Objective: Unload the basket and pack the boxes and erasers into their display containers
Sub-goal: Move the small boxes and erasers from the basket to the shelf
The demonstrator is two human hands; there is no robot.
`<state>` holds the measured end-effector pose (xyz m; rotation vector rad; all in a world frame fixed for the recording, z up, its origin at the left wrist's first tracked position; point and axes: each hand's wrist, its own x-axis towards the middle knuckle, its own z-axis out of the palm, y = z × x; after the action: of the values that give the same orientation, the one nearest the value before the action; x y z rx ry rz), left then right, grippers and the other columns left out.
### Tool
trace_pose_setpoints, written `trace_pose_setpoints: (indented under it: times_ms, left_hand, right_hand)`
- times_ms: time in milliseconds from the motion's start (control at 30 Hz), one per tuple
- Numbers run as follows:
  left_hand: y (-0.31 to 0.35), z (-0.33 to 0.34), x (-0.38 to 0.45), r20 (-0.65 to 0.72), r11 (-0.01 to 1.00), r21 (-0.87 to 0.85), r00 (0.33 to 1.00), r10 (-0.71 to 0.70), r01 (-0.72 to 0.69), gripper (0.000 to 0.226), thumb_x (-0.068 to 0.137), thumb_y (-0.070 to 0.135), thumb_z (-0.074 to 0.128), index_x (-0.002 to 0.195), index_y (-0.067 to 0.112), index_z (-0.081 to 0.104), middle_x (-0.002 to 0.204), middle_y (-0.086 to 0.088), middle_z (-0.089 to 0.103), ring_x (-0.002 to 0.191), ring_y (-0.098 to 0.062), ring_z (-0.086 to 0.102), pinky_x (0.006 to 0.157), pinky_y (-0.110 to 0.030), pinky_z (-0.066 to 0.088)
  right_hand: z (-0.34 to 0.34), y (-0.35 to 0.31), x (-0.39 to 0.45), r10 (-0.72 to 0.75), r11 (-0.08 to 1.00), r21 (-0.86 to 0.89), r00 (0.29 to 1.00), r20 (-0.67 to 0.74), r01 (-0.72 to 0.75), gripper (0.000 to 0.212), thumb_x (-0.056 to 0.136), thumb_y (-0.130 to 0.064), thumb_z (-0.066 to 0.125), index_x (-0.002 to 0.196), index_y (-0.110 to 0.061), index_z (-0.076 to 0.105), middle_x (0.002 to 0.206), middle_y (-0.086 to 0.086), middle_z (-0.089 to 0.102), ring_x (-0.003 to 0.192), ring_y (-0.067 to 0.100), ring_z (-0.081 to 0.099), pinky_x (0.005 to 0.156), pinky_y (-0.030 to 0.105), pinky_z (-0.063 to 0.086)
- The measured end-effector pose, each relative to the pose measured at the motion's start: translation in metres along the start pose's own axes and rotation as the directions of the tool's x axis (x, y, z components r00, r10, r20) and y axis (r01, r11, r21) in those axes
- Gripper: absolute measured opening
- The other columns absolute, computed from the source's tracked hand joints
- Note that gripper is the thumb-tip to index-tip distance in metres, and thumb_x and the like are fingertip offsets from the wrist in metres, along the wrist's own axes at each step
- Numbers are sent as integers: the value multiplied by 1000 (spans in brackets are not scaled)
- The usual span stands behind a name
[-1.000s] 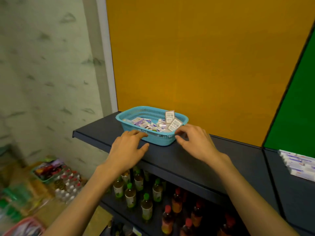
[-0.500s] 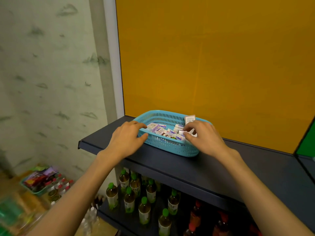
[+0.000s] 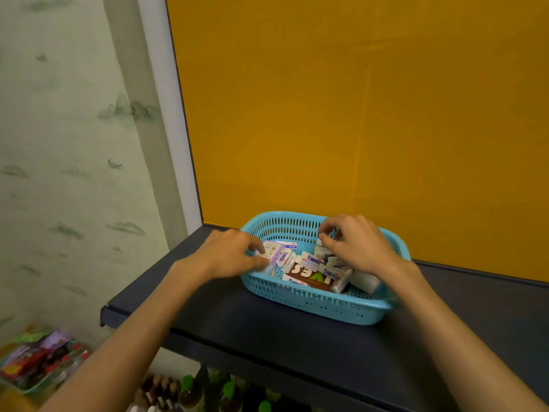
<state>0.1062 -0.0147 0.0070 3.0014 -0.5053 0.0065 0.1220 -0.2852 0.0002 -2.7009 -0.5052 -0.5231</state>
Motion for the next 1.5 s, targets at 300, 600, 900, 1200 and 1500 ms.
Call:
trace_pose_setpoints:
  times_ms: [300, 600, 900, 1200, 1500]
  left_hand:
    - [-21, 2, 50, 294, 986, 21, 943, 154, -168, 75, 59, 96, 45, 111, 45, 66, 107, 25, 63, 106, -2, 52, 101, -35, 37]
    - [-14, -6, 78, 574, 941, 129, 798, 187, -313, 54, 90, 70, 49, 138, 45, 51, 129, 19, 52, 120, -9, 38, 97, -43, 19]
    - [-19, -7, 87, 569, 893, 148, 775, 274, -425, 55, 82, 80, 48, 117, 40, 62, 115, 8, 50, 114, -16, 40, 102, -46, 26]
    - [-37, 1, 82, 189, 843, -507, 931, 311, -179, 75, 61, 75, 77, 101, 18, 50, 96, 9, 70, 85, -8, 66, 71, -35, 54]
    - [-44, -7, 68, -103, 570, -813, 993, 52, -114, 53, 79, 48, 77, 112, 22, 44, 95, 7, 71, 78, -7, 71, 49, -24, 53]
  right_hand:
    - [13, -1, 15, 69, 996, -53, 996, 57, -66, 16, 95, -30, 63, 106, -23, 72, 104, -9, 69, 84, 9, 61, 71, 30, 48]
    - [16, -6, 18, 96, 995, -49, 971, 220, -87, 9, 91, -27, 66, 93, -26, 74, 91, -16, 70, 80, 2, 62, 74, 38, 57]
    - [27, -19, 11, 150, 989, -54, 951, 271, -140, 12, 93, -22, 63, 93, -21, 75, 91, -10, 70, 84, 7, 64, 72, 24, 49]
    - [37, -25, 18, 136, 988, 3, 879, 456, -154, 11, 89, -28, 72, 96, -19, 76, 93, -10, 71, 84, 5, 63, 73, 20, 47]
    - [60, -35, 19, 168, 986, -82, 824, 541, -147, 13, 84, -33, 78, 86, -22, 70, 89, -9, 68, 83, 12, 64, 79, 32, 55]
